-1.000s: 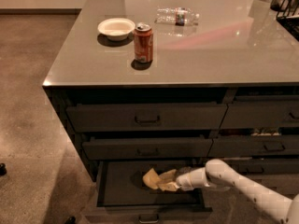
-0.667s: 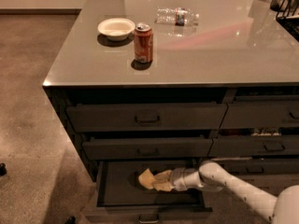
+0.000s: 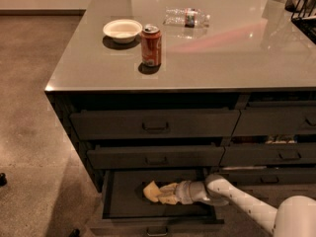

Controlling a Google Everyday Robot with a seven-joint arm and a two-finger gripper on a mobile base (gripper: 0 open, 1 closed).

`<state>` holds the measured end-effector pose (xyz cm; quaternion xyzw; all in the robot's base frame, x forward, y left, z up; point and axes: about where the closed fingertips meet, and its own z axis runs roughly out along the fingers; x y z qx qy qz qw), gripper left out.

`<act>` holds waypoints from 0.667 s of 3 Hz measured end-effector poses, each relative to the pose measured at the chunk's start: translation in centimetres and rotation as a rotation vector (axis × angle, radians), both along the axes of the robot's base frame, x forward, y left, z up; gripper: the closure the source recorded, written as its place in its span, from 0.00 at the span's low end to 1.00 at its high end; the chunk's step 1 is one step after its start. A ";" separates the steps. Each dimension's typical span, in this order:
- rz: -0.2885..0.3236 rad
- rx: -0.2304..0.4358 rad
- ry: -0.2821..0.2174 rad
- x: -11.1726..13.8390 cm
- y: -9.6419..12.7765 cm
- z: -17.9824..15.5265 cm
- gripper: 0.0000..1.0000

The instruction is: Place sponge into bottom drawer

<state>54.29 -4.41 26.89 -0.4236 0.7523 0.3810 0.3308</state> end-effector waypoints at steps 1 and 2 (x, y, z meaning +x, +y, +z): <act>0.003 0.004 0.002 -0.1 0.4 -0.2 0.77; 0.006 0.006 0.004 -0.2 0.6 -0.3 0.54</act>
Offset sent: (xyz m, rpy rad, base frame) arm -0.0002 0.0025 -0.0021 0.0029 0.0011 0.0015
